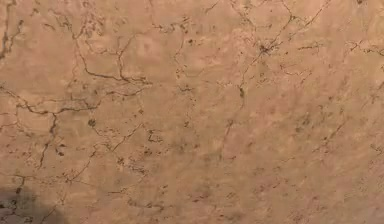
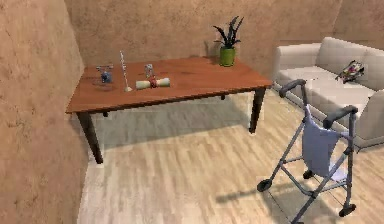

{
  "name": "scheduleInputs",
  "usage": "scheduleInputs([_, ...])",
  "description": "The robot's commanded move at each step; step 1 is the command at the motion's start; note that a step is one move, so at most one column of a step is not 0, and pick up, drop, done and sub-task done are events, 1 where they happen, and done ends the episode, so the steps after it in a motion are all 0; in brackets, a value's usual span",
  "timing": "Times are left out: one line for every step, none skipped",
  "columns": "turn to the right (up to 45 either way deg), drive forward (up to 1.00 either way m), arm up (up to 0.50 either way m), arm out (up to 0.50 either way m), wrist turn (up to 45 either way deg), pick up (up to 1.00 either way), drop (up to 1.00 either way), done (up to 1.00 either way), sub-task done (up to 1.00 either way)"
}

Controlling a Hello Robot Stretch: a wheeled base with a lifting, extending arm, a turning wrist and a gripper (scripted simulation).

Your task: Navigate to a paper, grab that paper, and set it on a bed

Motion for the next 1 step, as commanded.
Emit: scheduleInputs([45.0, 0.0, 0.0, 0.0, 0.0, 0.0, 0.0, 0.0, 0.0])
